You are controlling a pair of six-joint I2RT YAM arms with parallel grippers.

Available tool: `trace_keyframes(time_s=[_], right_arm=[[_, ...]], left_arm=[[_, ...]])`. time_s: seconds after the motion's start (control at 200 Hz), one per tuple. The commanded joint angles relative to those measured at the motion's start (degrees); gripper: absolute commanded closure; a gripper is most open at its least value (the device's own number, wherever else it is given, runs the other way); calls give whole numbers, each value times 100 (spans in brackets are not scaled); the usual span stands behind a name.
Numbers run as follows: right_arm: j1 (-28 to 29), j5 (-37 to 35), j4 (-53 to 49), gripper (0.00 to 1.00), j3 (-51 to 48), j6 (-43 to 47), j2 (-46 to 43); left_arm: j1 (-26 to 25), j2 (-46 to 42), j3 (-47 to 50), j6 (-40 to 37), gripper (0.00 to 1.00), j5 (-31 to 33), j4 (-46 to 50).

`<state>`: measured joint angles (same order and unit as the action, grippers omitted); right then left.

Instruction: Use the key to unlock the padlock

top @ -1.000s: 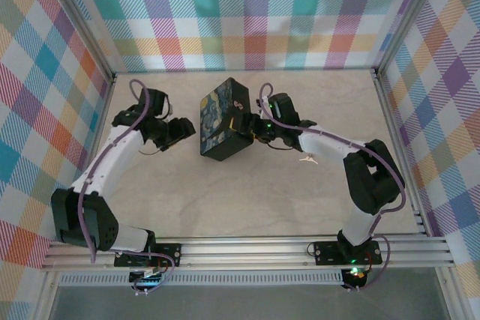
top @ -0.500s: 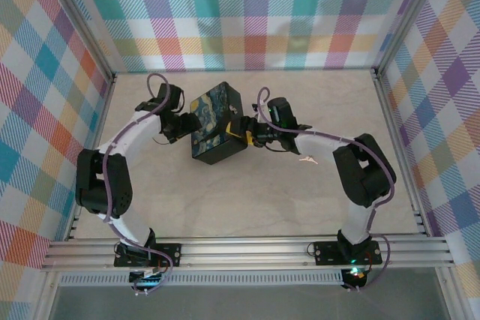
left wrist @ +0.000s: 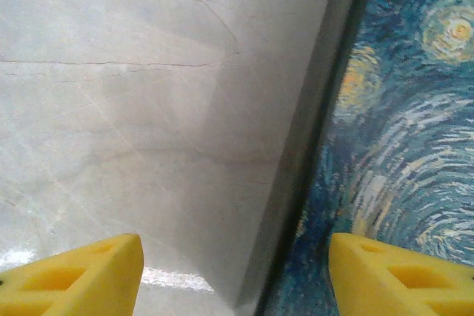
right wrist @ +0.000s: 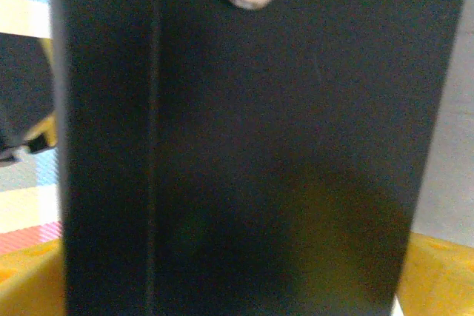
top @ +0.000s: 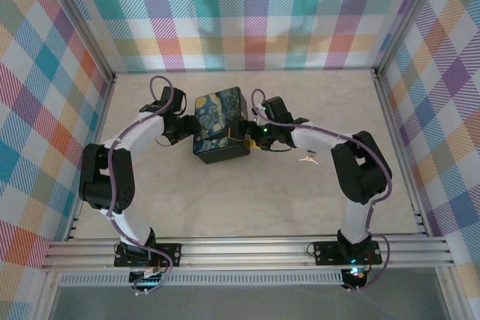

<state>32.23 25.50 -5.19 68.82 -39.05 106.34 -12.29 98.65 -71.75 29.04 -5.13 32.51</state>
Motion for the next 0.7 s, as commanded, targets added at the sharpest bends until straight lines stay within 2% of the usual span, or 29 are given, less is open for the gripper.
trace_keyframes(time_s=[0.0,0.255,0.42,0.53,0.58,0.605,0.615,0.695], right_arm=[[-5,-453,-650,0,115,424,44],[-5,-498,-851,2,314,536,158],[-6,-565,-1001,4,458,643,-88],[-86,-1002,-1438,5,591,818,-401],[-164,-1222,-1499,3,495,952,-628],[-207,-1375,-1523,0,428,1016,-764],[-219,-1436,-1523,0,393,1054,-821],[-407,-1828,-1375,0,-34,1361,-1378]], left_arm=[[-41,127,204,75,34,57,45],[-36,-32,56,17,34,143,221],[37,-631,79,-94,34,199,82],[52,-1093,134,-298,32,681,-10],[52,-1287,139,-300,23,1140,54],[58,-1383,151,-273,4,1409,97],[60,-1419,152,-273,1,1495,108],[114,-1684,207,-405,0,2171,156]])
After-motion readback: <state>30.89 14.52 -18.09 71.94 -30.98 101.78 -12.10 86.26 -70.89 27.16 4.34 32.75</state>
